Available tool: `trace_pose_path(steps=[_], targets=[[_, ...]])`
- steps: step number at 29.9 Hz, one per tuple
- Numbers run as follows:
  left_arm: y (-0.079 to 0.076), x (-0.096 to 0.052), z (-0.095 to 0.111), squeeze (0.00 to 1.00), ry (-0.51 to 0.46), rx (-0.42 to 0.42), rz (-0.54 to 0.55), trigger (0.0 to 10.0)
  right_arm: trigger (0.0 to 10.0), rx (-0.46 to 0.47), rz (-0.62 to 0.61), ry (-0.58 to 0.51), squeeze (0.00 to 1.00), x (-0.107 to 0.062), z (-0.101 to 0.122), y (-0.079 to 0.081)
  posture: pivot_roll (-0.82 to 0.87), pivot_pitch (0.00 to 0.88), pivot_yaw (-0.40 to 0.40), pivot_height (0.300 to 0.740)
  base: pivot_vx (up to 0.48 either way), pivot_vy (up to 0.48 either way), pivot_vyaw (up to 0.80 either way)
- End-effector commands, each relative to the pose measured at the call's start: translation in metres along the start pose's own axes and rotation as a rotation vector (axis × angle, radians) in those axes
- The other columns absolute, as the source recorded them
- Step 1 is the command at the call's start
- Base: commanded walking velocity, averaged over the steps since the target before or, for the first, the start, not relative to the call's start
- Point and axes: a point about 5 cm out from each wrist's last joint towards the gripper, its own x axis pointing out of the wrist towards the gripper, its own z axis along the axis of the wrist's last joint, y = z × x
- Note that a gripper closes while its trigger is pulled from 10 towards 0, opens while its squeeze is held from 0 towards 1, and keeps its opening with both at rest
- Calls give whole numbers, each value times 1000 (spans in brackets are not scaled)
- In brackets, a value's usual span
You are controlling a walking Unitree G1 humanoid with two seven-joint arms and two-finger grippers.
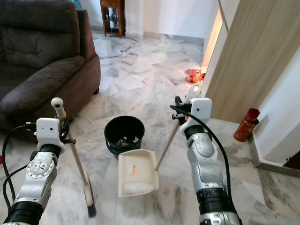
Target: Sweep floor
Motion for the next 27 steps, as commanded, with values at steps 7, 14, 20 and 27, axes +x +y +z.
trace_pose_path(steps=[7,14,20,27], targets=[[2,2,6,0,-33,4,5,10000,10000,31,17,-176,0,2,49,9,26,0,-18,740,0,0,0],[2,0,6,0,-33,13,0,10000,10000,74,27,-237,0,6,69,20,30,0,-16,740,0,0,0],[4,-3,3,0,-27,15,7,10000,10000,107,32,-267,0,7,78,27,30,0,-14,740,0,0,0],[3,-5,-2,0,-8,19,8,10000,10000,114,68,-270,0,8,79,38,30,0,-16,740,143,0,0]])
